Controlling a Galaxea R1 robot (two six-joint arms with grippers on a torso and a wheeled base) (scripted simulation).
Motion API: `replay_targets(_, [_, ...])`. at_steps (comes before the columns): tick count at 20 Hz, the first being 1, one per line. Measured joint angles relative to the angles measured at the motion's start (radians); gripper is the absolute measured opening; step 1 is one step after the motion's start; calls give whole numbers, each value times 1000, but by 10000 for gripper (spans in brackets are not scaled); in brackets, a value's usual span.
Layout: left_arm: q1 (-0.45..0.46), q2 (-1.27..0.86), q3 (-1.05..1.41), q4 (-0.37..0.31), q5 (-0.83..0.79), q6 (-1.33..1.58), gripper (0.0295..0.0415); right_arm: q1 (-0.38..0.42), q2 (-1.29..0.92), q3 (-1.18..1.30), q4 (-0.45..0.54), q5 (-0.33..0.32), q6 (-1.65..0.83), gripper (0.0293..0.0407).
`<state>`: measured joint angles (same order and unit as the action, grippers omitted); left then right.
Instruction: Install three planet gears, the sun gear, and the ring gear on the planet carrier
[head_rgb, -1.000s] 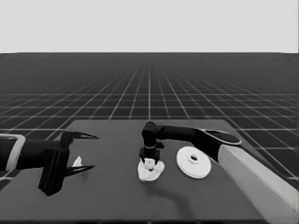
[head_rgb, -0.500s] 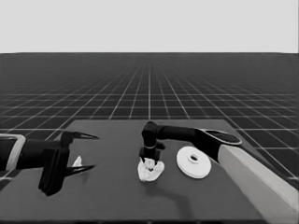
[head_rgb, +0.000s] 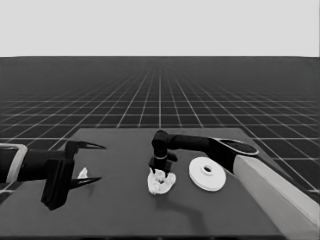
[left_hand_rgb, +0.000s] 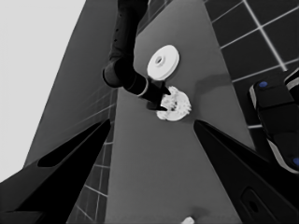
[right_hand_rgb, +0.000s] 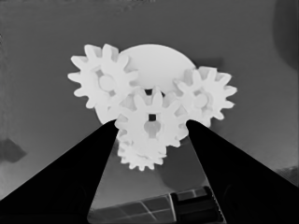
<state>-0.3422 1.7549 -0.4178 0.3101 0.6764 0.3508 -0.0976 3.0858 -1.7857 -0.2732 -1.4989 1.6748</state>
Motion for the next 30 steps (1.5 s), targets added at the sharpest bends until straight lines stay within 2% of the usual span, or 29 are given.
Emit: replay_targets(30, [0,0,0,0,0,0,385,-3,-1,-1,0,0,314,309])
